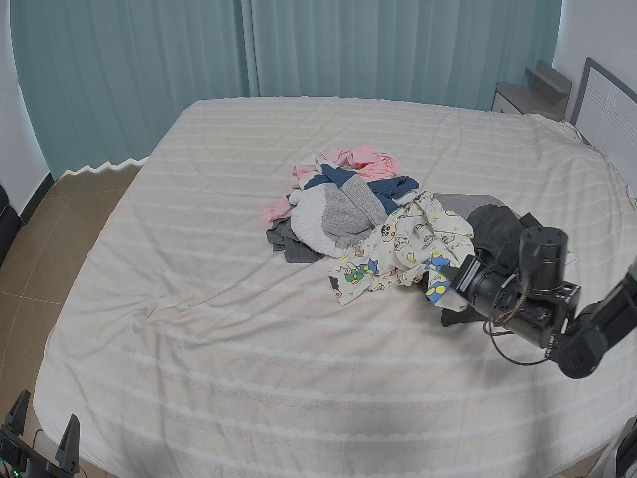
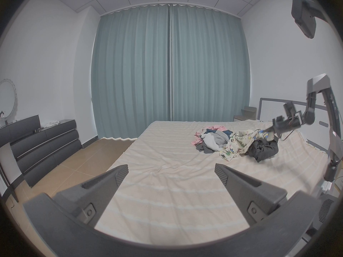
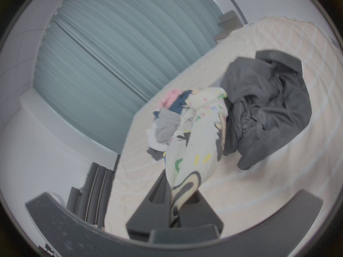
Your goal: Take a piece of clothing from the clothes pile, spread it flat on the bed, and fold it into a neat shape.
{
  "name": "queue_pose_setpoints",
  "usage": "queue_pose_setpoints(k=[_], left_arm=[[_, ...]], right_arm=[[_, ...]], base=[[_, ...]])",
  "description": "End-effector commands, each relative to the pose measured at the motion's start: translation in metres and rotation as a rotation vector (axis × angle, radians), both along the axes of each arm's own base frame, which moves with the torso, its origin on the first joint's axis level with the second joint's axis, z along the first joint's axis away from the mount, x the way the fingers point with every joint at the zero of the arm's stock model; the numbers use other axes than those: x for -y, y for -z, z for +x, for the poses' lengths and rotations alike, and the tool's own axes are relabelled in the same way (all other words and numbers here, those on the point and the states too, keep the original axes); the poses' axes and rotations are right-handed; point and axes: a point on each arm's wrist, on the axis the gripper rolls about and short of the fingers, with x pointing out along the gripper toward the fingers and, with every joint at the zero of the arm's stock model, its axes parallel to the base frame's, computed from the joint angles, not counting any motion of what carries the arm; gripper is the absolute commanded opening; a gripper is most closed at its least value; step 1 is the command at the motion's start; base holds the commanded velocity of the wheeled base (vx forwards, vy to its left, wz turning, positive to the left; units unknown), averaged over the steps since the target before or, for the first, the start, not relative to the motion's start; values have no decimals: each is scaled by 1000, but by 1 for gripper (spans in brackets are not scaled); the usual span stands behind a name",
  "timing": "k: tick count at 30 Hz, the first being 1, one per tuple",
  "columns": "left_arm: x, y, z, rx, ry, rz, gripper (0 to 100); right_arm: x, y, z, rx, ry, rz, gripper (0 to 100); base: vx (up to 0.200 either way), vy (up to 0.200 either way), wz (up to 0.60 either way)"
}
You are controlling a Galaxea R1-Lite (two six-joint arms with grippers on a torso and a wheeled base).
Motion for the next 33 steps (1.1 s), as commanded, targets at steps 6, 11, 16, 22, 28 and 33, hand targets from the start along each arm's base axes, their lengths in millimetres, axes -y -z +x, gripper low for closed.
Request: queue_pose_setpoints(k=[6, 11, 16, 22, 28, 33], left_arm=[[2, -2, -1, 41, 77, 8, 100], [6, -86, -27, 312, 272, -1, 100], [15, -97, -7, 143, 711, 20, 100], [19, -104, 54, -153, 930, -50, 100], [50, -80, 124, -482, 1077, 0, 100], [103, -54, 163, -570, 1205, 85, 100]], right_arm=[[25, -112, -98, 375, -155, 40, 0], [23, -131, -118, 445, -259, 69, 0], [18, -148, -119, 513, -325, 72, 0], [13, -154, -124, 535, -379, 92, 0], [4, -160, -125, 559, -427, 89, 0], [-2, -162, -120, 560, -430, 91, 0]], base=[[0, 0, 0], [0, 0, 0], [0, 0, 0], [0, 0, 0], [0, 0, 0], [0, 0, 0]])
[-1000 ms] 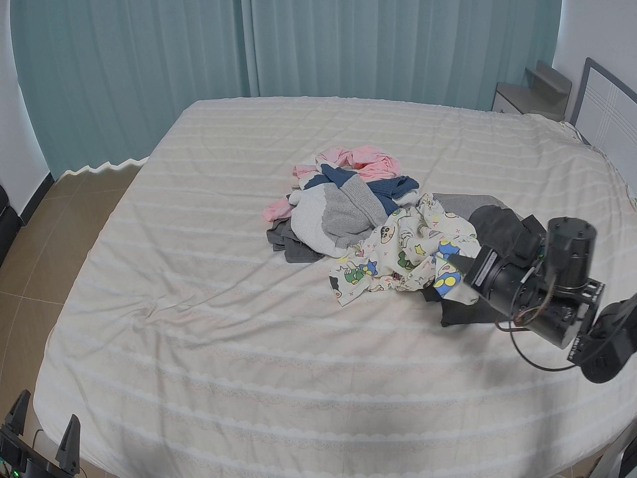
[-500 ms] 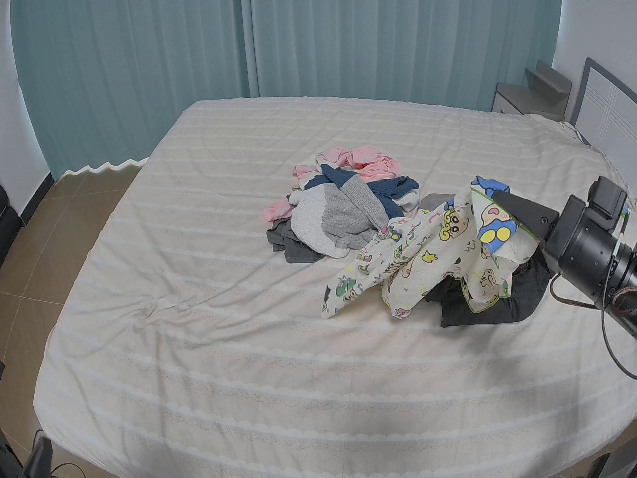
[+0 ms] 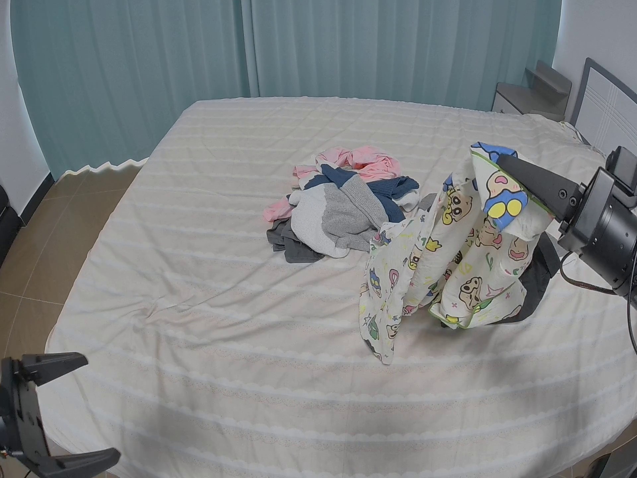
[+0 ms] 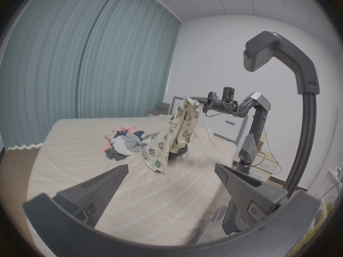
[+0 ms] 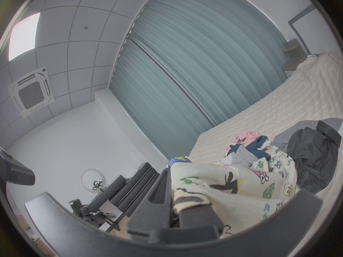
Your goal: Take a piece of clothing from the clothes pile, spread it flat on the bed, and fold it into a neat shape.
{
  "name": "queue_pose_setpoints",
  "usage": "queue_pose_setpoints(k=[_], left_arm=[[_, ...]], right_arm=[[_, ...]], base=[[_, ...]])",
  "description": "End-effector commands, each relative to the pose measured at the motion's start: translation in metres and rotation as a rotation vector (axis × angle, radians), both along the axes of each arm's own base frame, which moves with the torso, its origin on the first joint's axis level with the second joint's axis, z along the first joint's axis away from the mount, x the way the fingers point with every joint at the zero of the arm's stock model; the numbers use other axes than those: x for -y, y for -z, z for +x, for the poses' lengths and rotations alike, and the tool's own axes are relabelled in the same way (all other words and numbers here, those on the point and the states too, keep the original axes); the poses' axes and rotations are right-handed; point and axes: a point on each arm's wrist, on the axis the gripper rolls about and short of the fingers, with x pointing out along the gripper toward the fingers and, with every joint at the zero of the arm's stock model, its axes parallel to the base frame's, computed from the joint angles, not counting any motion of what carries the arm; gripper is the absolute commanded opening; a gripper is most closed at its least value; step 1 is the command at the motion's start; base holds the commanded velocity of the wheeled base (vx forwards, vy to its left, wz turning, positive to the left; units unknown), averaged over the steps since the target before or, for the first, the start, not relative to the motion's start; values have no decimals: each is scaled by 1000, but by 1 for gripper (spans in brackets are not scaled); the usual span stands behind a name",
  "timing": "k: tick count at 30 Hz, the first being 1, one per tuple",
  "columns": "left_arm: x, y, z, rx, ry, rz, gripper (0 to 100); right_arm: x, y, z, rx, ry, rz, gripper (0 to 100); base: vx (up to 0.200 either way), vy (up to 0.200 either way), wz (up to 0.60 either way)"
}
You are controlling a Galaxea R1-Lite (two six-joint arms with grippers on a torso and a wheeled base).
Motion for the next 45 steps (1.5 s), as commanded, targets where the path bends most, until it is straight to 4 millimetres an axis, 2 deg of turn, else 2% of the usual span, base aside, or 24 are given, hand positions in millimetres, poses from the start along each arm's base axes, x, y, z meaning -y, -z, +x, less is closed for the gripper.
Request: queue_pose_setpoints(k=[1, 5, 6, 7, 9, 10, 13, 14, 15, 18, 20, 24, 27, 30, 36, 41, 45], left_arm=[[95, 56, 119, -371, 357, 250, 100], [134, 82, 140, -344, 393, 263, 100], [135, 83, 141, -342, 394, 262, 100], [152, 94, 143, -344, 377, 249, 100], [161, 100, 141, -360, 353, 227, 100], [173, 106, 135, -391, 318, 192, 100], [186, 115, 135, -407, 277, 158, 100], [193, 123, 139, -393, 245, 150, 100], [193, 123, 139, -393, 245, 150, 100], [208, 151, 150, -339, 121, 147, 100], [215, 154, 152, -293, 75, 109, 100], [218, 152, 161, -245, 8, 10, 100], [214, 160, 166, -313, -25, -23, 100], [213, 171, 170, -350, -49, -12, 100], [212, 179, 173, -365, -58, 2, 100], [210, 178, 184, -338, -114, -10, 100], [207, 177, 185, -323, -149, 0, 100]], right_arm=[[-14, -18, -1, 61, -79, 11, 0], [-17, -28, -3, 85, -92, 32, 0], [-17, -28, -3, 86, -92, 31, 0], [-17, -28, -4, 88, -95, 33, 0], [-18, -29, -6, 94, -105, 32, 0], [-17, -33, -10, 108, -115, 44, 0], [-16, -41, -14, 131, -132, 63, 0], [-20, -42, -17, 132, -154, 65, 0], [-20, -42, -17, 132, -154, 65, 0], [-27, -39, -18, 123, -184, 58, 0], [-29, -39, -19, 121, -190, 57, 0], [-29, -46, -20, 139, -194, 74, 0], [-31, -52, -21, 154, -206, 88, 0], [-36, -52, -21, 150, -220, 88, 0], [-41, -56, -19, 156, -226, 96, 0], [-41, -56, -19, 156, -226, 96, 0], [-40, -56, -19, 156, -220, 98, 0]], base=[[0, 0, 0], [0, 0, 0], [0, 0, 0], [0, 0, 0], [0, 0, 0], [0, 0, 0], [0, 0, 0], [0, 0, 0], [0, 0, 0], [0, 0, 0], [0, 0, 0], [0, 0, 0], [0, 0, 0], [0, 0, 0], [0, 0, 0], [0, 0, 0], [0, 0, 0]])
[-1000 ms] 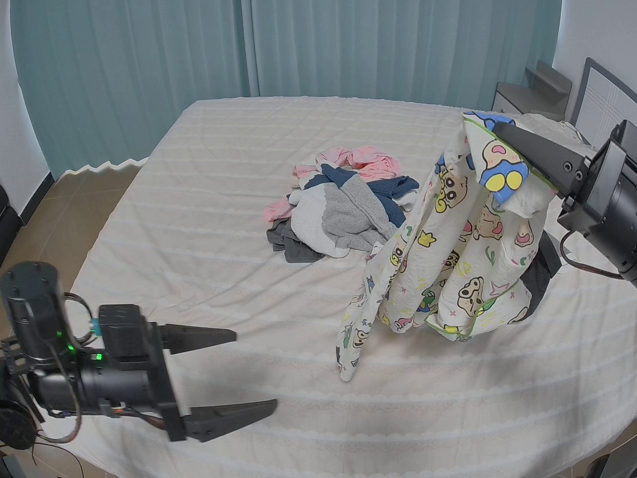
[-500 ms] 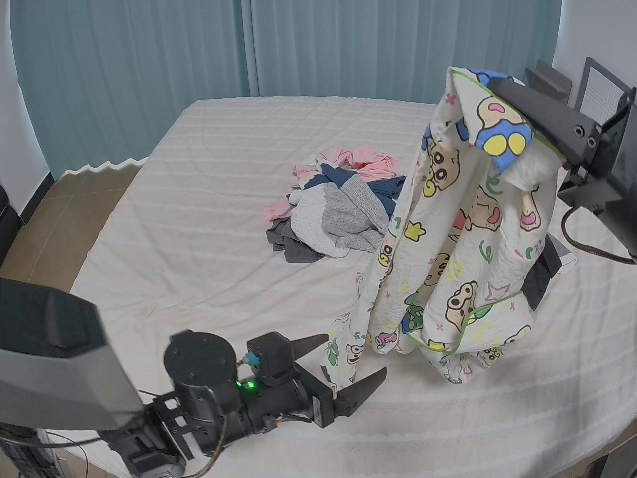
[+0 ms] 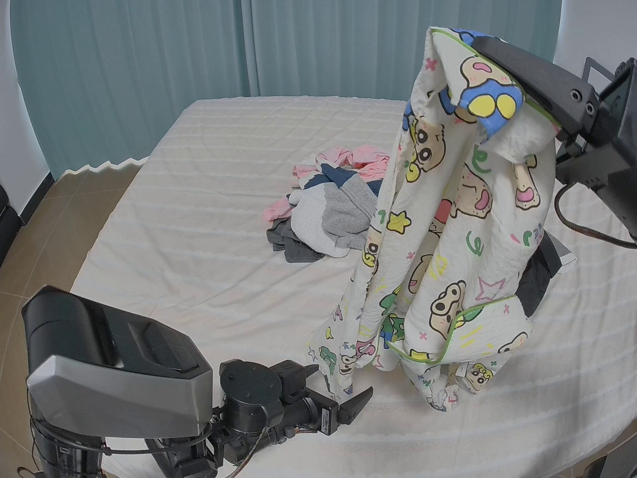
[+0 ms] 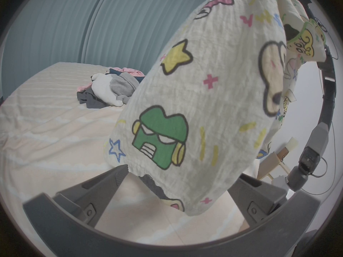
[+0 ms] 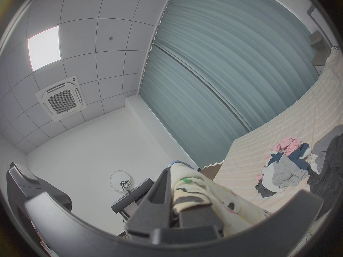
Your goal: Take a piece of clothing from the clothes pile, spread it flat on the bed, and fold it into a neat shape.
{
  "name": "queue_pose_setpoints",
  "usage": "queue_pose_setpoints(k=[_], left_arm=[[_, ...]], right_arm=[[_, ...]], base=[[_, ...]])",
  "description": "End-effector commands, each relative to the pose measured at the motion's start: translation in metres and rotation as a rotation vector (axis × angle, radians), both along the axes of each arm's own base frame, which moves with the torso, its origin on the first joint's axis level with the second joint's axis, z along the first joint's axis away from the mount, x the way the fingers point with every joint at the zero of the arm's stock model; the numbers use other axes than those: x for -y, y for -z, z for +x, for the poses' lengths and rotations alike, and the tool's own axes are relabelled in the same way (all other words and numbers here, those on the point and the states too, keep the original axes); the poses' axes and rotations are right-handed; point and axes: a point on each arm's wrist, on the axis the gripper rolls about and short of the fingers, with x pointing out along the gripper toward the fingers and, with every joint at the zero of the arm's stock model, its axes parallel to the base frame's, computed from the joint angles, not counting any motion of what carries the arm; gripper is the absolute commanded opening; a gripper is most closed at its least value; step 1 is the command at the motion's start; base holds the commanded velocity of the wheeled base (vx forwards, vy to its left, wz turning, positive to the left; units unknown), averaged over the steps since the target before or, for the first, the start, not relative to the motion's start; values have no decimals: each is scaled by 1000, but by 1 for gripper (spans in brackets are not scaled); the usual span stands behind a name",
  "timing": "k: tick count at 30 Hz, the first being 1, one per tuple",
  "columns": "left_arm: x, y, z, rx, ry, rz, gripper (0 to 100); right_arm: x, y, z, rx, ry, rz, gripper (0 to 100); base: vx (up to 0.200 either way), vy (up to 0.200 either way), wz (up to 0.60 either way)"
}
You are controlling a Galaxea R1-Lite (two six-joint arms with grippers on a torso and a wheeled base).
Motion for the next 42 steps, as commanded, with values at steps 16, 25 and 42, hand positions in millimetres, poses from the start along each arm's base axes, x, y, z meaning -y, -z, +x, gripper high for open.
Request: queue_pose_setpoints(k=[16, 25, 42], left_arm=[[-10, -9, 9, 78, -97, 26, 100], [0, 0, 21, 100, -156, 33, 0], [-22, -23, 15, 113, -211, 15, 0]], right_arm=[[3, 4, 7, -11, 32, -10, 0], [5, 4, 7, -13, 35, -6, 0], [22, 11, 21, -31, 135, -19, 0]], base=[[0, 0, 0], [0, 0, 0], [0, 0, 0]])
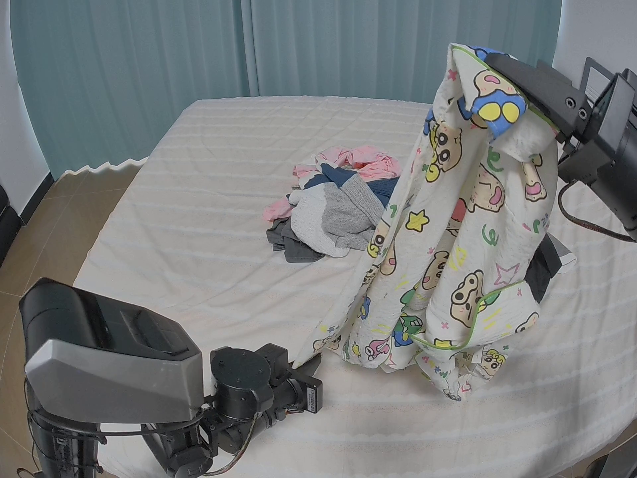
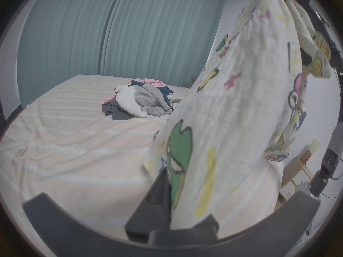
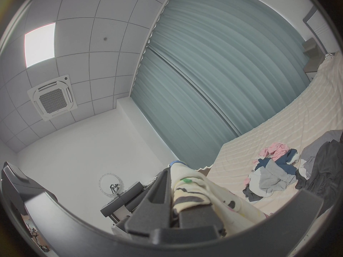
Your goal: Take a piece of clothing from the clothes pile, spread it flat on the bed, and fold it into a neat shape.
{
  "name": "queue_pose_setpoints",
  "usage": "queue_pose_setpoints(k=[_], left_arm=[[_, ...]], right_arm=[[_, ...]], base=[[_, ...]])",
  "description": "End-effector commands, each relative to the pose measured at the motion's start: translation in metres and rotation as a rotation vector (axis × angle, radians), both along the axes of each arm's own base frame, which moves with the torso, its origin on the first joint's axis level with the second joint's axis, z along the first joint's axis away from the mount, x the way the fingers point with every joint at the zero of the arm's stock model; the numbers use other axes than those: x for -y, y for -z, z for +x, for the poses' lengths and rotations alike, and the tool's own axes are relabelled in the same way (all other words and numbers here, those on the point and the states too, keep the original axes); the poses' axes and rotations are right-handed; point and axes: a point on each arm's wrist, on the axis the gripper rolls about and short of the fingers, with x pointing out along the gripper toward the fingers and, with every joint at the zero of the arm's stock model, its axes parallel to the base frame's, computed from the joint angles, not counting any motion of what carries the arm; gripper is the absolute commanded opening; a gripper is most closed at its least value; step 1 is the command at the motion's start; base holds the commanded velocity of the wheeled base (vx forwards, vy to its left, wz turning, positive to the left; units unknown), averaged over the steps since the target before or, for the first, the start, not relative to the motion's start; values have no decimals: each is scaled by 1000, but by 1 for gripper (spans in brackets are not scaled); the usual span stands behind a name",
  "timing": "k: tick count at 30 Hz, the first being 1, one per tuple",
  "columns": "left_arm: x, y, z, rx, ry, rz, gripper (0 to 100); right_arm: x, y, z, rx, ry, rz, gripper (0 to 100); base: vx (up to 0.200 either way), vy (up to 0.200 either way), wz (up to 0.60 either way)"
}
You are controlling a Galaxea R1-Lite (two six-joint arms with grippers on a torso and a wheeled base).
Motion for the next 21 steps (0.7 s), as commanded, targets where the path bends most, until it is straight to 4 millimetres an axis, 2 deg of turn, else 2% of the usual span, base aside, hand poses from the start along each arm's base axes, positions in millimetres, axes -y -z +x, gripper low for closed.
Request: queue_pose_setpoints(k=[1, 3, 4, 5, 8, 9, 14, 18, 19, 20, 21], left_arm=[[-13, -27, -4, 51, -29, -55, 0], [-16, -33, -5, 60, -35, -68, 0], [-25, -48, -8, 82, -49, -102, 0], [-26, -52, -9, 89, -53, -112, 0], [-43, -80, -16, 141, -85, -184, 0], [-45, -82, -16, 147, -90, -189, 0], [-76, -129, -20, 296, -169, -292, 0], [-86, -150, -23, 375, -186, -330, 0], [-90, -162, -25, 424, -192, -345, 0], [-90, -162, -26, 427, -192, -346, 0], [-96, -175, -28, 485, -205, -349, 0]], right_arm=[[10, 9, 6, -22, 50, -22, 0], [12, 13, 8, -30, 63, -29, 0], [19, 19, 12, -46, 98, -43, 0], [20, 21, 13, -51, 107, -47, 0], [34, 30, 22, -79, 184, -67, 0], [35, 31, 23, -79, 192, -68, 0], [64, 36, 38, -93, 311, -80, 0], [69, 34, 35, -83, 320, -77, 0], [70, 32, 33, -75, 321, -72, 0], [70, 32, 33, -75, 321, -72, 0], [72, 27, 29, -54, 321, -63, 0]], base=[[0, 0, 0], [0, 0, 0], [0, 0, 0], [0, 0, 0], [0, 0, 0], [0, 0, 0], [0, 0, 0], [0, 0, 0], [0, 0, 0], [0, 0, 0], [0, 0, 0]])
